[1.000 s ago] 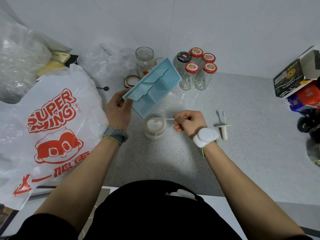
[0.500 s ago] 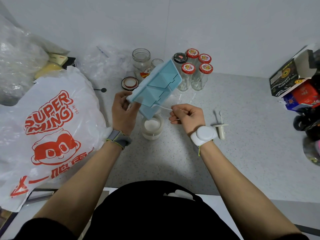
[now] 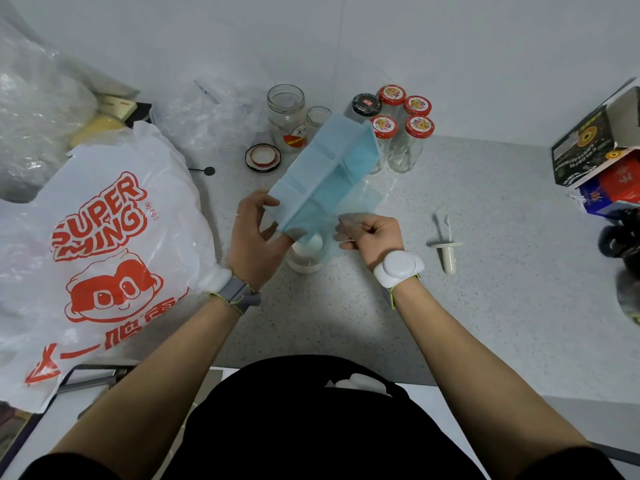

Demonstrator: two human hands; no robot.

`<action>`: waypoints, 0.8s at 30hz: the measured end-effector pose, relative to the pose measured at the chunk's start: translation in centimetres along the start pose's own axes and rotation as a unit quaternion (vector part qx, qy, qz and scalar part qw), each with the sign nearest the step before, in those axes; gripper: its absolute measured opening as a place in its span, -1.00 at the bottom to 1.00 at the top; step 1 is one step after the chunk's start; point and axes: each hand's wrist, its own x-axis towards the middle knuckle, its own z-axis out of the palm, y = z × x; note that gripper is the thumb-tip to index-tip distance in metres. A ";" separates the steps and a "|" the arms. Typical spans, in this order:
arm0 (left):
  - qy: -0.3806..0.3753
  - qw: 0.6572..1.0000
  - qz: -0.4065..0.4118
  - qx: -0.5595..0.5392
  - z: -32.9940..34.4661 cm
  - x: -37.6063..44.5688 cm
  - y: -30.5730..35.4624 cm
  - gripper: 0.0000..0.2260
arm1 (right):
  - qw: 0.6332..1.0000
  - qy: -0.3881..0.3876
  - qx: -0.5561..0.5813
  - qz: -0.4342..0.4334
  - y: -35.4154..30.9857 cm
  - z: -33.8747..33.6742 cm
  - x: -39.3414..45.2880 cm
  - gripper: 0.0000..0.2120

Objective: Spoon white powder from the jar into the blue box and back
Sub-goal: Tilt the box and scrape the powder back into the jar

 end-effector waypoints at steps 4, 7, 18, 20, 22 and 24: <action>-0.008 0.998 0.040 0.058 0.1 -0.2 -0.1 -0.55 | 1.000 -0.011 0.005 0.005 0.0 -0.2 -0.3 -0.86; -0.017 0.994 0.072 0.083 0.2 -0.2 -0.2 -0.56 | 1.000 -0.023 0.017 0.013 -0.2 -0.7 -0.3 -0.84; -0.034 0.978 0.149 0.145 0.1 -0.4 -1.3 -0.54 | 0.999 -0.032 0.042 0.011 0.6 -0.6 -1.0 -0.85; -0.035 0.973 0.164 0.156 0.1 -0.4 -1.3 -0.55 | 0.997 -0.032 0.062 0.018 1.0 -0.6 -1.1 -0.82; -0.038 0.969 0.183 0.165 0.1 -0.4 -1.3 -0.56 | 0.996 -0.028 0.077 0.023 1.3 -0.6 -1.2 -0.83; -0.040 0.964 0.197 0.172 0.2 -0.4 -1.3 -0.56 | 0.995 -0.021 0.090 0.033 1.8 -0.6 -1.2 -0.83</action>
